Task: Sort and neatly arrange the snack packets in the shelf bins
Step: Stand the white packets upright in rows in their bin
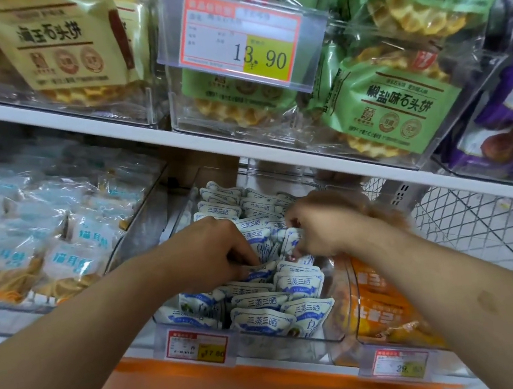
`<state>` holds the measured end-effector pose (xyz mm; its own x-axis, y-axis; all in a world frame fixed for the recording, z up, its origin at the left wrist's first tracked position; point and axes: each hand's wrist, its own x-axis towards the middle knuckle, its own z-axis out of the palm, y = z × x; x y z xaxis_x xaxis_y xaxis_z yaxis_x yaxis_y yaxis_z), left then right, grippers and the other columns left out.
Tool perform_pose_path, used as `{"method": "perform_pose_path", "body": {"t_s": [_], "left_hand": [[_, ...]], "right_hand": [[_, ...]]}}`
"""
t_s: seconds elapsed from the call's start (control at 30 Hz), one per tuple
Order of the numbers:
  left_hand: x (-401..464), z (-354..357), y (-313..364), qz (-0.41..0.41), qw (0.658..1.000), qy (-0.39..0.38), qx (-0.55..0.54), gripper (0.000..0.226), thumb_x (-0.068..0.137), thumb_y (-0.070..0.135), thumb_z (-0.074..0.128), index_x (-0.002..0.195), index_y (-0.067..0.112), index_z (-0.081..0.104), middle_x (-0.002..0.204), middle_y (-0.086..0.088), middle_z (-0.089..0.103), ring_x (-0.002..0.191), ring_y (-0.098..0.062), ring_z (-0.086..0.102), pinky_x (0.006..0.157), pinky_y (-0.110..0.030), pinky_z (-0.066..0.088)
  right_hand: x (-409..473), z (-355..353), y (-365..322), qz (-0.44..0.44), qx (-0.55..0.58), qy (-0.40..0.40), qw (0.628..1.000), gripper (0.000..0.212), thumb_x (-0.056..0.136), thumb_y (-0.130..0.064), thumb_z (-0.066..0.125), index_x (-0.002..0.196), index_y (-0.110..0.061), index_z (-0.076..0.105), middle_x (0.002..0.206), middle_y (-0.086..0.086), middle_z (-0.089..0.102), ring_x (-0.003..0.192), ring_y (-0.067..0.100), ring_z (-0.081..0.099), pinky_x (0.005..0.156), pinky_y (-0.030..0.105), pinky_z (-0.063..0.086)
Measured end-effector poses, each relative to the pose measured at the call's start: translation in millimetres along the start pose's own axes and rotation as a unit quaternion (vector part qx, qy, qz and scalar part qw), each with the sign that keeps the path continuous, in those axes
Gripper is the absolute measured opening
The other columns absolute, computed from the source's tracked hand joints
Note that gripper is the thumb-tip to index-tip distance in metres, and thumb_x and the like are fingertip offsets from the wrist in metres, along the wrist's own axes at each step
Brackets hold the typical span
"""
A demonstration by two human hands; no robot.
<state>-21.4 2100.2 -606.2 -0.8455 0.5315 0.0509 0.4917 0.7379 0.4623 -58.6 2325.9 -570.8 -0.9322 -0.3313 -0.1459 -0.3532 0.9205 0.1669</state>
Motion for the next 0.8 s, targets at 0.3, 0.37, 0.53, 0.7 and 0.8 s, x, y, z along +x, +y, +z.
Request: {"method": "perform_pose_path", "body": {"t_s": [0.3,0.37,0.53,0.7,0.8], "left_hand": [[0,2,-2,0.008,1.000,-0.005,-0.002,0.025,0.089,0.034,0.076,0.113,0.042,0.076,0.106,0.026,0.074,0.092,0.009,0.066,0.074,-0.001,0.041],[-1,2,-1,0.004,1.000,-0.009,-0.005,0.025,0.090,0.034,0.076,0.113,0.043,0.075,0.105,0.026,0.074,0.092,0.010,0.066,0.078,-0.005,0.045],[-1,2,1,-0.003,1.000,-0.010,0.007,0.027,0.090,0.037,0.074,0.116,0.044,0.073,0.109,0.024,0.073,0.097,0.005,0.064,0.089,-0.022,0.054],[0,2,1,-0.014,1.000,-0.007,-0.001,0.030,0.089,0.037,0.076,0.118,0.043,0.073,0.113,0.022,0.072,0.100,0.004,0.065,0.093,-0.023,0.054],[1,3,0,-0.011,1.000,-0.003,-0.005,0.030,0.089,0.037,0.077,0.117,0.044,0.073,0.112,0.024,0.073,0.100,0.006,0.065,0.090,-0.018,0.053]], "right_hand": [[2,1,-16,0.000,-0.117,-0.009,0.993,0.016,0.086,-0.014,0.070,0.101,-0.019,0.065,0.085,-0.001,0.063,0.080,0.020,0.063,0.083,0.035,0.052],[1,0,-15,-0.002,-0.142,0.004,0.990,0.013,0.088,-0.017,0.070,0.086,-0.023,0.058,0.075,-0.004,0.055,0.066,0.012,0.050,0.086,0.034,0.046],[1,6,-9,-0.028,-0.099,0.018,0.995,0.028,0.084,-0.038,0.079,0.099,-0.026,0.059,0.080,-0.005,0.060,0.078,0.020,0.060,0.074,0.029,0.039],[4,11,-8,-0.013,-0.078,-0.011,0.997,0.019,0.078,-0.016,0.074,0.093,-0.023,0.065,0.081,-0.002,0.064,0.079,0.022,0.065,0.064,0.027,0.043],[6,6,-7,0.014,-0.068,-0.007,0.998,0.014,0.080,-0.015,0.077,0.089,-0.020,0.066,0.080,0.000,0.064,0.078,0.024,0.065,0.065,0.028,0.047]]}}
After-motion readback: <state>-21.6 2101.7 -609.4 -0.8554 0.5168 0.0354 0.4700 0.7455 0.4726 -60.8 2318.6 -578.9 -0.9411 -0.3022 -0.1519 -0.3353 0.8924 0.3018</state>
